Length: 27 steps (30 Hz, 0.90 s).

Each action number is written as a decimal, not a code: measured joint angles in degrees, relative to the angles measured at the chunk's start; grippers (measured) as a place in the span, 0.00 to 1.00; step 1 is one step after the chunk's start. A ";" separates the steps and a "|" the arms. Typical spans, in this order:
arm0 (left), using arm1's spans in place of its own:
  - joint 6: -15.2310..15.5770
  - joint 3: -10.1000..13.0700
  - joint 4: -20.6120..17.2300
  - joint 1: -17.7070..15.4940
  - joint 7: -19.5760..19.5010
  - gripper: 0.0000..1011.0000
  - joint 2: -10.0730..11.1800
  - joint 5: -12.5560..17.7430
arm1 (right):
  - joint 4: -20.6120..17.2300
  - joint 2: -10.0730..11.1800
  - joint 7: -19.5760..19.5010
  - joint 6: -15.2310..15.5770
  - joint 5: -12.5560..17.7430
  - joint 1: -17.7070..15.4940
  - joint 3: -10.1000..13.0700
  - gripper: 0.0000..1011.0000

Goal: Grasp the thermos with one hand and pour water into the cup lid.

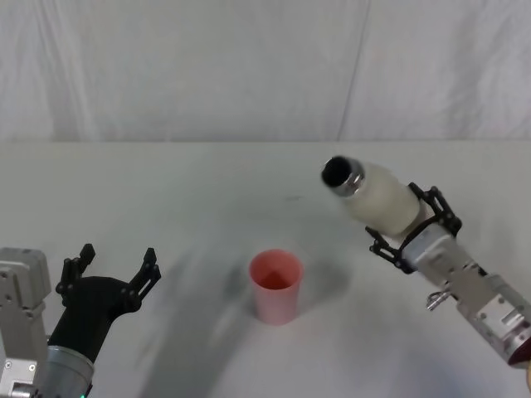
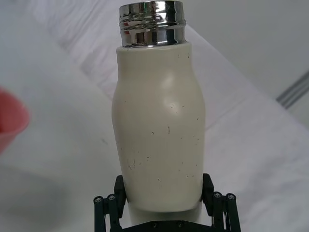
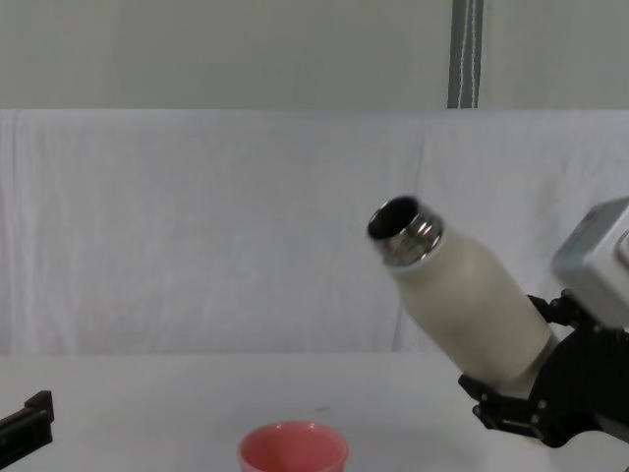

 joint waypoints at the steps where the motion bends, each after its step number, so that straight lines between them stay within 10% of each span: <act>1: 0.00 0.00 0.00 0.00 0.00 0.99 0.00 0.00 | -0.09 -0.30 0.41 0.03 1.14 -0.17 0.49 0.94; 27: 0.00 0.00 0.00 0.00 0.00 0.99 0.00 0.00 | 0.03 -6.95 6.07 3.25 26.23 -4.14 9.24 0.94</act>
